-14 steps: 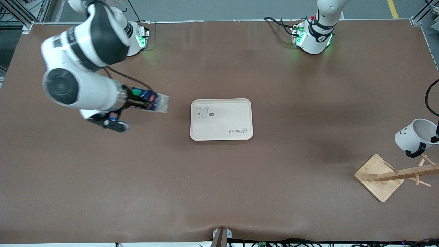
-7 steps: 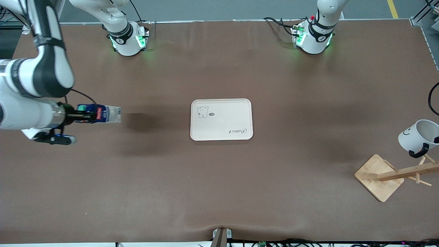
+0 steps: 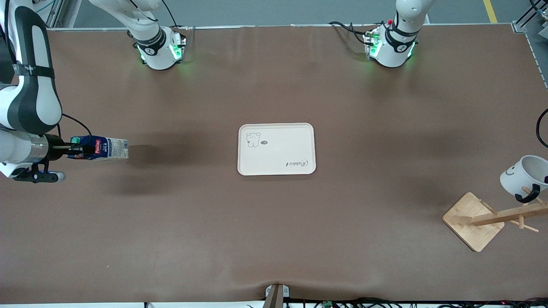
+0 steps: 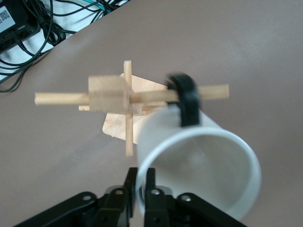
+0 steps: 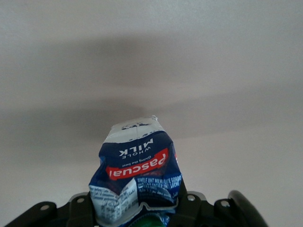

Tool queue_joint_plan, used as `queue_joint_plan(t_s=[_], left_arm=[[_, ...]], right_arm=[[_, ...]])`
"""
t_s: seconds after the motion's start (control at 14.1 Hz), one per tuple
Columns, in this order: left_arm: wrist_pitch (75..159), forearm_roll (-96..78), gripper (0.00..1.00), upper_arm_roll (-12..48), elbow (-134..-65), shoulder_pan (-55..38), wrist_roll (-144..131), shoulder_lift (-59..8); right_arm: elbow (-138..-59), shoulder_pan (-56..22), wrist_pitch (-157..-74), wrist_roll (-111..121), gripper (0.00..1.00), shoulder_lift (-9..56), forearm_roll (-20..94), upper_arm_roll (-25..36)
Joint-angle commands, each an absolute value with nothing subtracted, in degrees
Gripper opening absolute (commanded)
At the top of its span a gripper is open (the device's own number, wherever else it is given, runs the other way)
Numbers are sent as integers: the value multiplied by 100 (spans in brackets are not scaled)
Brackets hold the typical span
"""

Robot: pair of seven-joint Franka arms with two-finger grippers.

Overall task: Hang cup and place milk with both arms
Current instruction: 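Carry the mug to the stand while the right gripper carries the milk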

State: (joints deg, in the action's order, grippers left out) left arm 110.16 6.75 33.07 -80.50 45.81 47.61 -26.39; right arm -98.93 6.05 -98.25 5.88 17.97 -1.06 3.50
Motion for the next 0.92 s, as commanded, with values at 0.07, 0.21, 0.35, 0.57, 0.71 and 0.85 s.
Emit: queue_joint_plan(t_s=[0.07, 0.21, 0.35, 0.57, 0.71, 0.85], left_arm=[[10978, 554, 100, 3269, -7972, 4579, 4931, -2664], [10908, 545, 100, 3305, -7972, 4579, 4852, -2532], [10742, 501, 100, 3348, -7980, 4553, 4817, -2417], [10302, 352, 100, 3471, -7980, 4553, 4230, -2189], [10117, 352, 100, 3577, -8007, 4544, 3782, -1978], [9715, 351, 100, 3874, -7998, 4544, 3002, -1846]], right_arm=[[-10098, 843, -10133, 527, 0, 1881, -299, 237], [-10457, 861, -10632, 527, 0, 1881, -299, 246], [-10678, 923, -11081, 527, 0, 1890, -299, 246], [-10679, 932, -11127, 527, 0, 1933, -308, 237], [-10679, 975, -11083, 527, 8, 1951, -299, 237], [-10679, 958, -11074, 519, 36, 1986, -299, 229]])
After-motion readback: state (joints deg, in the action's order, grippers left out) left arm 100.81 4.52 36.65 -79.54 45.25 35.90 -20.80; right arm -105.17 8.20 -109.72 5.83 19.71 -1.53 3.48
